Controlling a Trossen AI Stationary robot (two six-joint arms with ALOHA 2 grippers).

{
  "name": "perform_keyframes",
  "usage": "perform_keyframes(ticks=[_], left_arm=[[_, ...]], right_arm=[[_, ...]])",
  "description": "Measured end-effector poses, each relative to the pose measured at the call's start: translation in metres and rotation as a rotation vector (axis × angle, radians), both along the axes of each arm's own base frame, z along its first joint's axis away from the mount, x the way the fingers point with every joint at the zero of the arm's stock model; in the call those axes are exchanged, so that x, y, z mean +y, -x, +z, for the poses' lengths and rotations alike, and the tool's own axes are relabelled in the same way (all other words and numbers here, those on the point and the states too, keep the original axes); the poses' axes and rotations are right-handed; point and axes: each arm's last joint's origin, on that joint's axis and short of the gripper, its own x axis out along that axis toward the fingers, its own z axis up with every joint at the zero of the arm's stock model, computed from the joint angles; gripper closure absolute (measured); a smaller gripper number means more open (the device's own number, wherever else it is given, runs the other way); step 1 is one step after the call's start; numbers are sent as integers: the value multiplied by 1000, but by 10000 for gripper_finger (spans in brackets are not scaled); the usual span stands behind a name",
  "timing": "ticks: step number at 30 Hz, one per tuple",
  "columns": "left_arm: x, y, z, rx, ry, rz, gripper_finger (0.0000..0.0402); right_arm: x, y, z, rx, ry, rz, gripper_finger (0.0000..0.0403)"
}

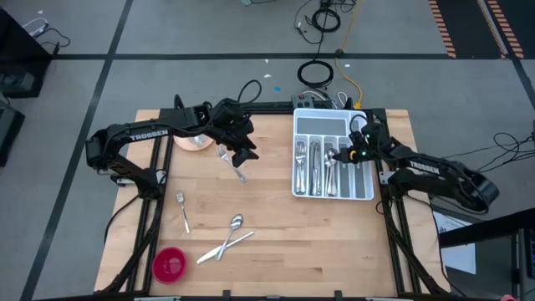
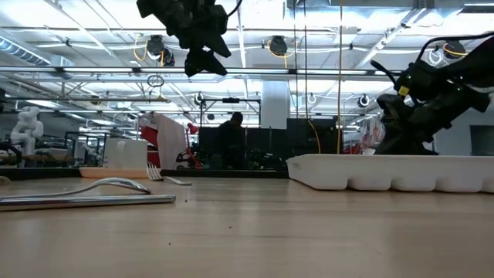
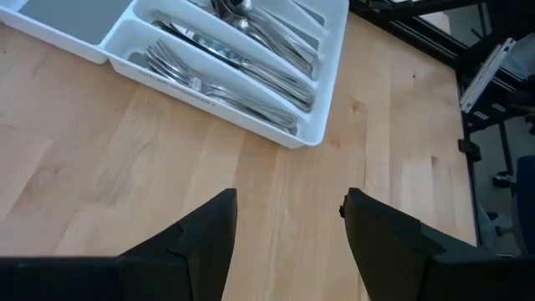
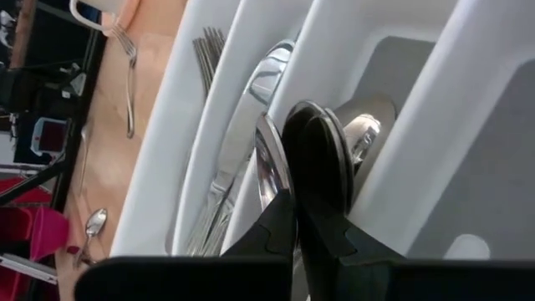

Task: Sort silverware
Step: Put the right silver spoon into the white silverware tray, then put the silver spoon into the white silverware tray

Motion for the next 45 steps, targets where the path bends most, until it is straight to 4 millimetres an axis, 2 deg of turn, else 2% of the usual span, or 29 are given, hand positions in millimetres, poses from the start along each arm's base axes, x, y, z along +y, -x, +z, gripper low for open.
perform_keyframes(ticks=[18, 33, 45], left_arm=[[0, 0, 0, 4, -10, 10, 180], [0, 0, 0, 4, -11, 10, 180], [0, 0, 0, 4, -11, 9, 180]], right_arm=[[-5, -2, -6, 40, -17, -58, 396], [-5, -2, -6, 40, -24, -67, 318], [-3, -1, -2, 26, -7, -74, 300]])
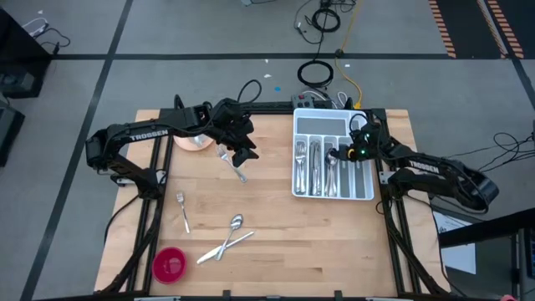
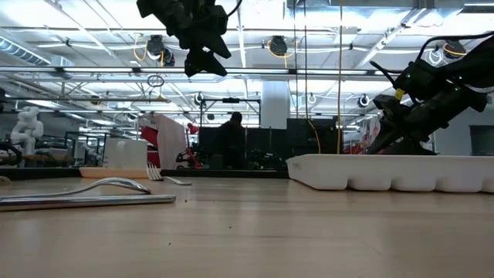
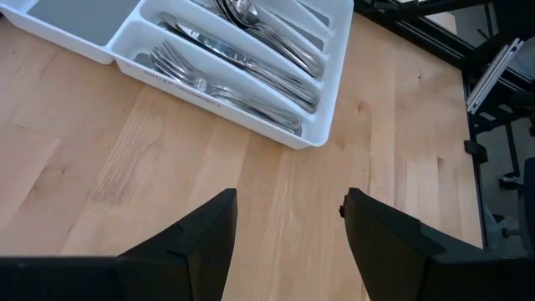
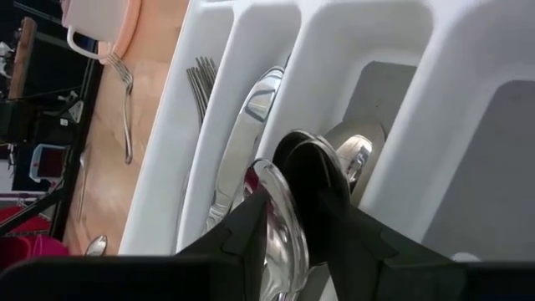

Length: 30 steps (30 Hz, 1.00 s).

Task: Sort silverware
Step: Put the silver spoon into the white silverware tray

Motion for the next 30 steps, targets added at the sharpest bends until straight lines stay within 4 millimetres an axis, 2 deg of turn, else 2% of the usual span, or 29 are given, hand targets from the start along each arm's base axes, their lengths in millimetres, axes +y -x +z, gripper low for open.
perform_keyframes(ticks=[15, 20, 23, 26, 30], left_arm=[[0, 1, -1, 8, 3, 0, 180], [0, 1, -1, 8, 4, 0, 180], [0, 1, -1, 12, 5, 0, 180], [-1, 2, -2, 27, 11, 0, 180], [-2, 6, -6, 86, 32, -1, 180]], right_arm=[[11, 10, 6, 49, 7, -13, 300], [15, 15, 11, 152, 17, -29, 300], [15, 17, 21, 211, 39, -36, 300], [13, 18, 38, 274, 99, -51, 300], [9, 16, 61, 261, 170, -68, 300]])
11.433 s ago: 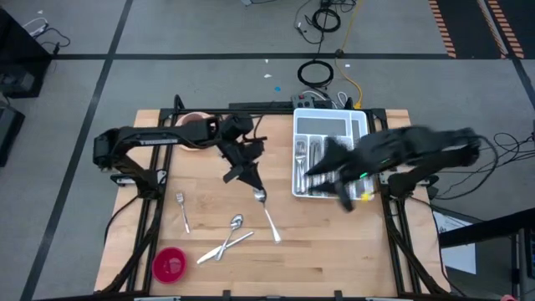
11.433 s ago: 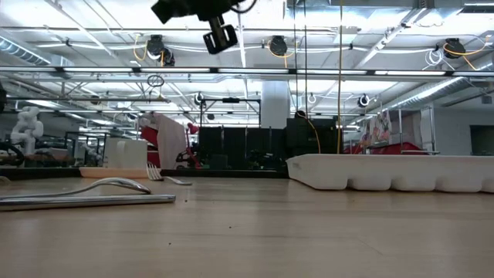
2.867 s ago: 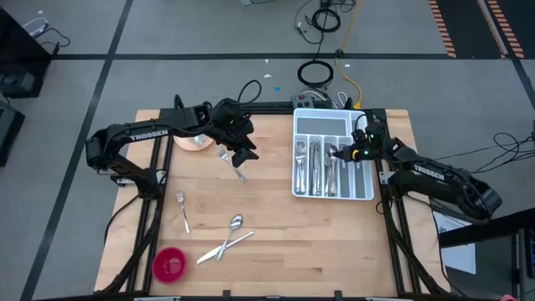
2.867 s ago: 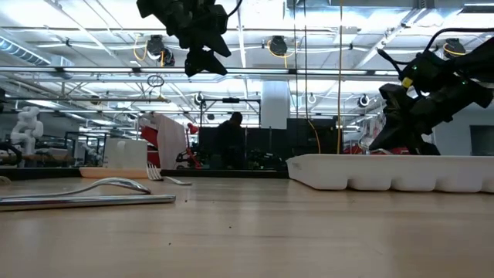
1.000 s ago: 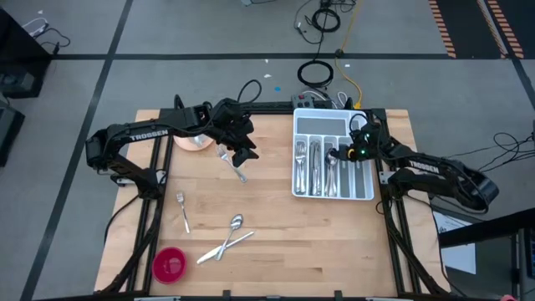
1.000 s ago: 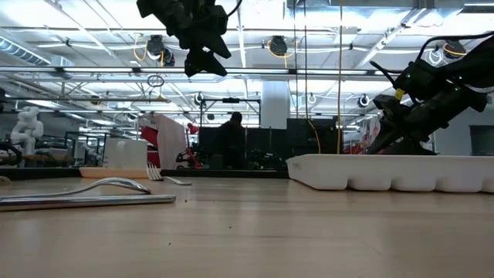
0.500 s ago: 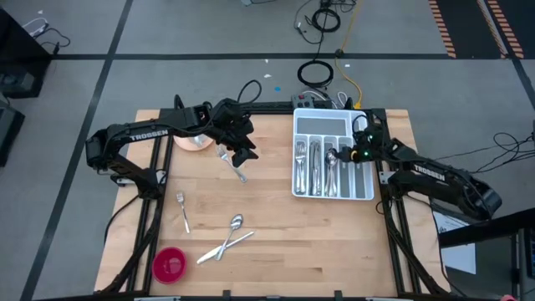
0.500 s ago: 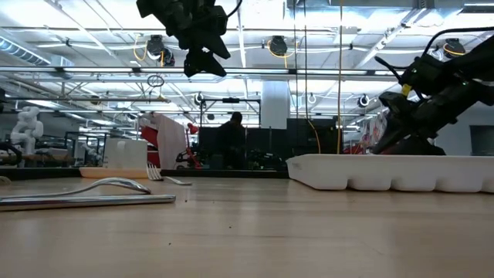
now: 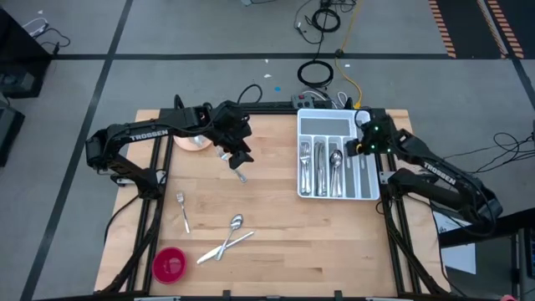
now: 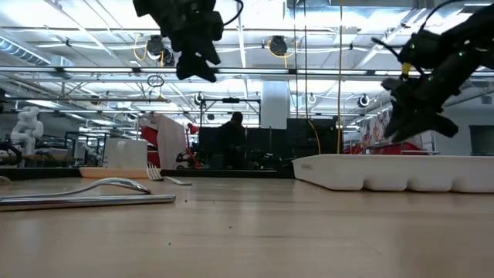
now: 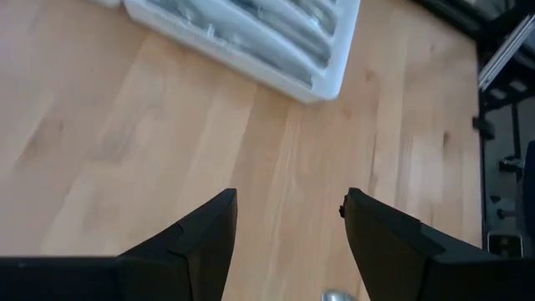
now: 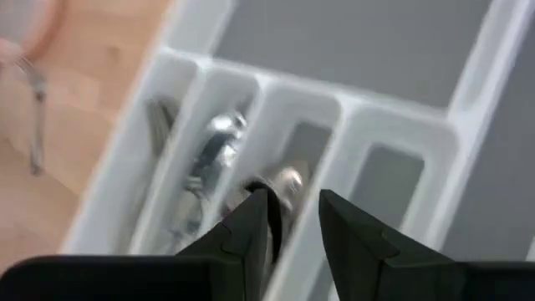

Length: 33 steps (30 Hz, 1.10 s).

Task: Sort silverware
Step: Put the silver spoon into the white silverware tray

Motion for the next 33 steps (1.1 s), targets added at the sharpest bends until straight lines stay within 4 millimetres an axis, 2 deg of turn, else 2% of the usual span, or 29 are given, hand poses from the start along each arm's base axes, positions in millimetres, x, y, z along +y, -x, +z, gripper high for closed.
perform_keyframes(ticks=[4, 7, 11, 15, 18, 24, 33], left_arm=[[-3, 8, -6, 97, 28, -11, 180], [-13, 16, -12, 223, 67, -43, 180], [-39, 24, -17, 397, 159, -20, 180], [-75, 33, -20, 512, 114, 179, 180], [-103, 41, -25, 499, 63, 326, 180], [-143, 55, -41, 477, 114, 574, 180], [-178, 52, -86, 397, 279, 762, 180]], right_arm=[[-3, -2, 21, -36, 42, 2, 300], [-2, -4, 36, -46, 55, 19, 300], [0, -7, 56, -52, 92, 51, 300], [3, -10, 68, -44, 135, 44, 300], [6, -13, 69, -52, 132, 45, 300], [10, -17, 69, -45, 134, 41, 300], [10, -20, 72, -79, 144, 19, 300]])
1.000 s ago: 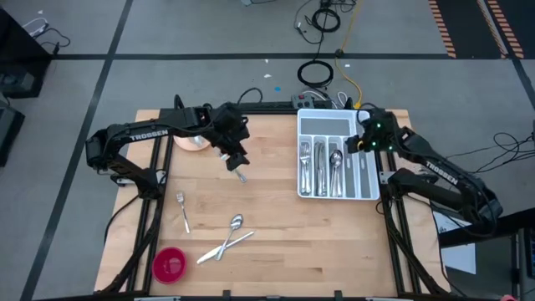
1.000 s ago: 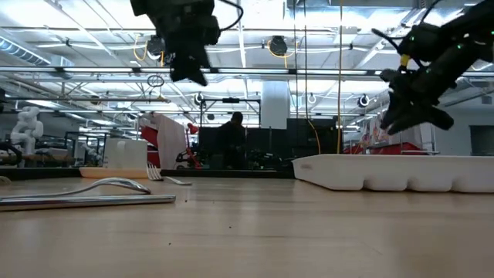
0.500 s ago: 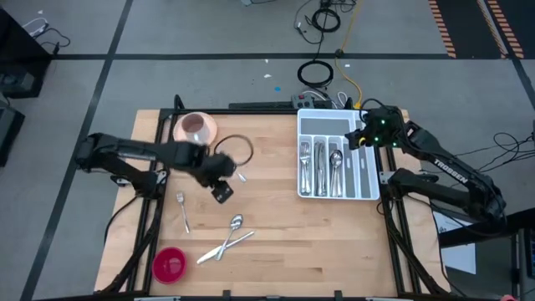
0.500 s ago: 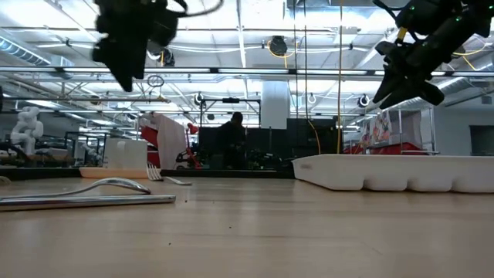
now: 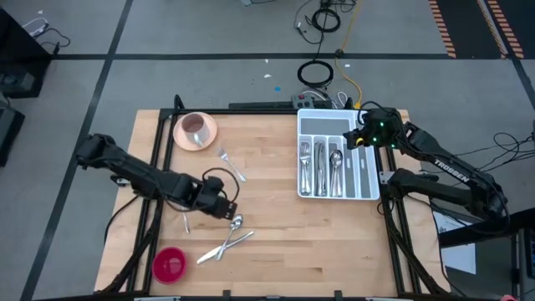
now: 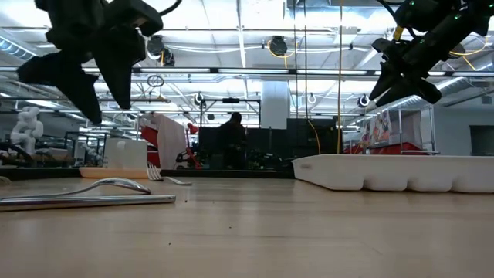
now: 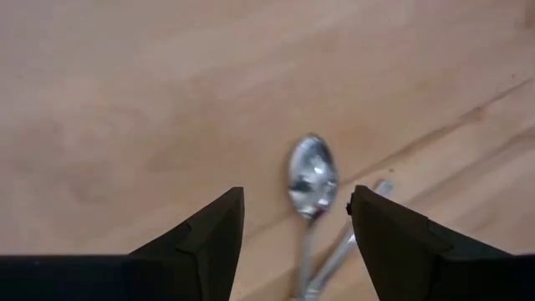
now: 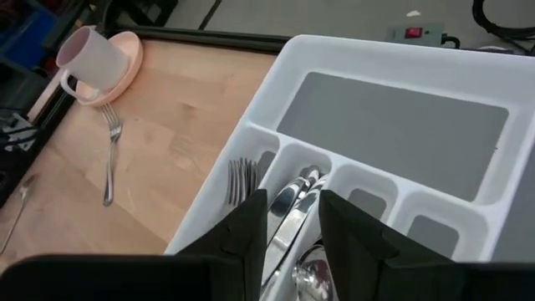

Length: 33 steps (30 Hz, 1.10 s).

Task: Sort silverware
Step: Put the silver spoon into the white silverware tray

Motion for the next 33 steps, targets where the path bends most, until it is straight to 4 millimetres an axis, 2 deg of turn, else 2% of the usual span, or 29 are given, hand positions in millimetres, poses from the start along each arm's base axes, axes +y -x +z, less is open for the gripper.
perform_keyframes(ticks=[5, 10, 14, 20, 27, 33], left_arm=[[-16, -6, -14, -43, 67, 69, 180], [-34, -14, -26, -61, 133, 72, 180], [-45, -13, -31, -56, 150, 61, 180], [-51, -9, -44, 22, 93, 56, 180], [-62, -23, -67, -14, 98, 62, 180], [-62, -23, -79, 42, 67, 62, 180]], right_arm=[[0, 0, 0, 2, 2, 3, 300], [0, 0, 0, 6, 6, 9, 300], [0, 0, 0, 11, 13, 17, 300], [0, 0, 0, 10, 13, 20, 300], [0, 0, 0, 9, 12, 22, 300], [0, 0, 0, 8, 10, 25, 300]])
